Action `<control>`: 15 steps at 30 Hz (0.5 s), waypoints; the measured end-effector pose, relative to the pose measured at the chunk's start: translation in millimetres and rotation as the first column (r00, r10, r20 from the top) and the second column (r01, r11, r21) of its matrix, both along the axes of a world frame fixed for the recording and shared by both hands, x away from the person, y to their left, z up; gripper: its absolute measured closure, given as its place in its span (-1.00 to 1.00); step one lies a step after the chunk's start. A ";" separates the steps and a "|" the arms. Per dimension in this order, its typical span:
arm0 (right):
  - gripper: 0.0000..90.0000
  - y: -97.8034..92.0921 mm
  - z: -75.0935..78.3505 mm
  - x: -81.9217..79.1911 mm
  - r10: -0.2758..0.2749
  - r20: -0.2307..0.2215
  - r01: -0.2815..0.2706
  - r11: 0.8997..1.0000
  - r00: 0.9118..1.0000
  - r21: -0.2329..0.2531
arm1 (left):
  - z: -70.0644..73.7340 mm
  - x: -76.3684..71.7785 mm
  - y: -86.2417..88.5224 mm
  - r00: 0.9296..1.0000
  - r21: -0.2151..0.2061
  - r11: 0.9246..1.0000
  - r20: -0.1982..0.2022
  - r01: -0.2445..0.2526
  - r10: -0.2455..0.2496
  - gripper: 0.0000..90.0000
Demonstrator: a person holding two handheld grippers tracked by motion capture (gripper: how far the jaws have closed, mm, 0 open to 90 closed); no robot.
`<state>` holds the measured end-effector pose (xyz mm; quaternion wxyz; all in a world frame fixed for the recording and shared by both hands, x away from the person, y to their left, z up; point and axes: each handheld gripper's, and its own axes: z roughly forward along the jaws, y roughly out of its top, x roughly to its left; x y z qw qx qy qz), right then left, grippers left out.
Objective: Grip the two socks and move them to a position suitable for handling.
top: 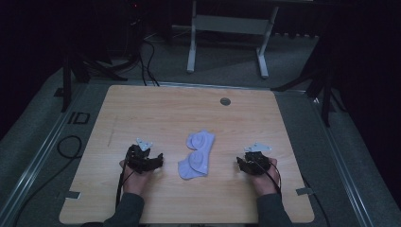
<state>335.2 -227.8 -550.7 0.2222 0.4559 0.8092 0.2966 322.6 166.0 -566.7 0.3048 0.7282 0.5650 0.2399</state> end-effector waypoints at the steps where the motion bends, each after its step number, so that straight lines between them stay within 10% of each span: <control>1: 0.29 1.3 1.2 -1.4 0.006 0.002 -0.006 1.000 1.000 0.000 | 0.1 -0.1 -0.1 1.000 0.000 1.000 -0.001 0.000 0.000 -0.47; 15: 0.56 41.0 25.2 -17.2 0.191 0.042 -0.189 0.981 0.981 -0.050 | 2.1 -1.8 -1.6 1.000 0.001 1.000 -0.018 -0.003 0.003 -0.41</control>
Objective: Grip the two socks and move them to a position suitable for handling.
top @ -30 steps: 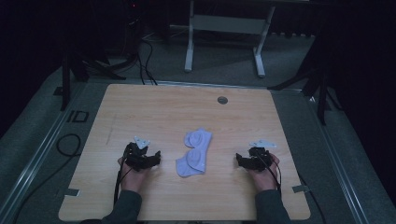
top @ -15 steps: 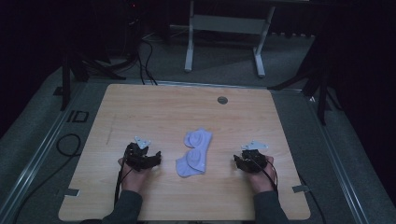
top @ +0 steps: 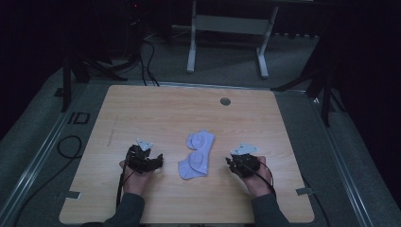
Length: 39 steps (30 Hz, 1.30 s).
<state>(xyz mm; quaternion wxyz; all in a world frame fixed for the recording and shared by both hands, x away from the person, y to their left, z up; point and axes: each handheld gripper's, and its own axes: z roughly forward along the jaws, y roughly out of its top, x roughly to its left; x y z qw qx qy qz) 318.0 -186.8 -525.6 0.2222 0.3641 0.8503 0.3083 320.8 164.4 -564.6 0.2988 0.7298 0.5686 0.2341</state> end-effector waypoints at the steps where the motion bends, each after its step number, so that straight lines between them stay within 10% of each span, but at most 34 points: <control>1: 0.58 5.3 0.5 -0.7 0.018 0.010 -0.018 1.000 1.000 -0.006 | 0.0 0.0 0.0 1.000 0.000 1.000 0.000 0.000 0.000 -0.41; 17: 0.92 54.5 -8.9 -6.6 0.212 -0.074 -0.206 0.975 0.974 0.082 | 2.7 -1.8 -2.0 1.000 0.008 1.000 -0.020 0.013 -0.013 -0.36; 39: 0.95 76.0 -27.7 -7.6 0.203 -0.108 -0.197 0.979 0.973 0.060 | 7.7 -6.2 -6.7 0.995 -0.008 0.996 -0.039 0.094 -0.094 0.26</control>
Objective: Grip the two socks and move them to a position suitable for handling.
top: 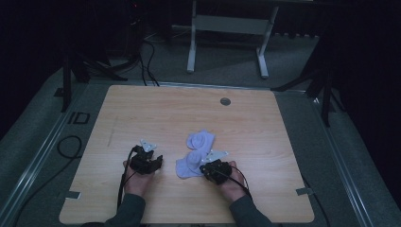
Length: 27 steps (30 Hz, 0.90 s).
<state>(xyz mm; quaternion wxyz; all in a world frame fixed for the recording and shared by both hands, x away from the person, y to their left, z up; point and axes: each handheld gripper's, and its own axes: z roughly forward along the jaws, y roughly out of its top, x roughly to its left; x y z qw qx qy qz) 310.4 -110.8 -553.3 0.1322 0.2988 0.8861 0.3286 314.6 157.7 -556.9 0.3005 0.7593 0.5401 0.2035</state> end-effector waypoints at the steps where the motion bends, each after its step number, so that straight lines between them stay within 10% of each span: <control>1: 0.95 1.5 -0.2 0.1 -0.001 0.000 0.001 1.000 1.000 0.004 | 0.2 0.0 0.4 1.000 -0.016 1.000 -0.004 0.005 -0.005 0.34; 10: 0.95 4.2 -1.2 0.5 -0.003 -0.002 0.003 1.000 1.000 0.019 | 7.2 -8.7 -4.0 0.997 -0.114 0.991 0.010 0.072 -0.071 0.59; 27: 0.95 3.2 -1.8 1.4 0.008 -0.003 -0.008 1.000 1.000 0.026 | 3.3 -25.2 -44.9 0.970 -0.119 0.963 0.044 0.242 -0.239 0.99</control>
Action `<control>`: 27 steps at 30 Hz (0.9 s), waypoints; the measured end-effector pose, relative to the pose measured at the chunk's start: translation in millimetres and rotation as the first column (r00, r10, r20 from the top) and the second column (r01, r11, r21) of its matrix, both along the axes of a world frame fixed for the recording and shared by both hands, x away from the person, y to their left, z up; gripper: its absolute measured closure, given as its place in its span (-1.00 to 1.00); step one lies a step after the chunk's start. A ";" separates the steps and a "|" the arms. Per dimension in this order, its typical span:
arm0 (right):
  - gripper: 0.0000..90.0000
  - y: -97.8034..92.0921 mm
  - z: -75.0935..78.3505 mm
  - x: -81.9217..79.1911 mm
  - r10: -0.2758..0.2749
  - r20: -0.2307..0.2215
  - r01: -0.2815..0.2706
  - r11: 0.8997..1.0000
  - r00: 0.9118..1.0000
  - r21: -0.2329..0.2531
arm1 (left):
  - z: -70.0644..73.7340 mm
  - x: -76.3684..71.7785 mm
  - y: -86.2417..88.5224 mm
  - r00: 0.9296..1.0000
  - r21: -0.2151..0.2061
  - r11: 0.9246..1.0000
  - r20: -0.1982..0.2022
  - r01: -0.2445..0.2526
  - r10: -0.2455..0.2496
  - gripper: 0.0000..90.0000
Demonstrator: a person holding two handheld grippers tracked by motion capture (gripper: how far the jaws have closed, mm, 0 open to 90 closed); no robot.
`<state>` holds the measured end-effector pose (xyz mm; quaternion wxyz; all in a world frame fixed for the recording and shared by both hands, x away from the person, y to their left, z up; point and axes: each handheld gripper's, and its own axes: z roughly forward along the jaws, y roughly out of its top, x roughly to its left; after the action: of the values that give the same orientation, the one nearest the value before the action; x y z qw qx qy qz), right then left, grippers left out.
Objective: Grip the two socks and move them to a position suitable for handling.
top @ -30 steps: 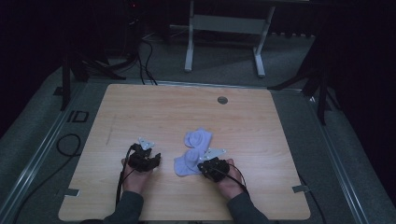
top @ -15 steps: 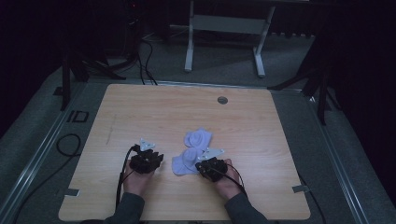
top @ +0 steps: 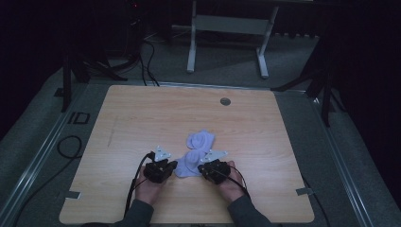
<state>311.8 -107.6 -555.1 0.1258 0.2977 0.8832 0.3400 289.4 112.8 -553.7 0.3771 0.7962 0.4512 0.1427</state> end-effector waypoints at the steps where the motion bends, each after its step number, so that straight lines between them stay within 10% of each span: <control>1: 0.95 0.0 0.0 0.1 0.000 -0.001 0.000 1.000 1.000 0.000 | -1.0 -0.6 -2.1 1.000 0.003 1.000 -0.002 0.005 -0.005 0.99; 18: 0.92 -1.6 2.6 1.7 0.007 -0.015 -0.007 1.000 1.000 -0.020 | -7.2 -3.8 -9.9 1.000 0.047 0.999 -0.012 0.001 -0.001 1.00; 27: 0.83 8.9 27.7 10.1 0.019 -0.005 -0.019 1.000 1.000 0.002 | -7.4 -5.0 -10.6 1.000 0.061 0.998 0.000 0.001 -0.001 1.00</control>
<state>321.9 -98.7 -527.4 0.1199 0.2902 0.8861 0.3411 284.4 102.2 -561.1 0.3527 0.8076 0.4459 0.1563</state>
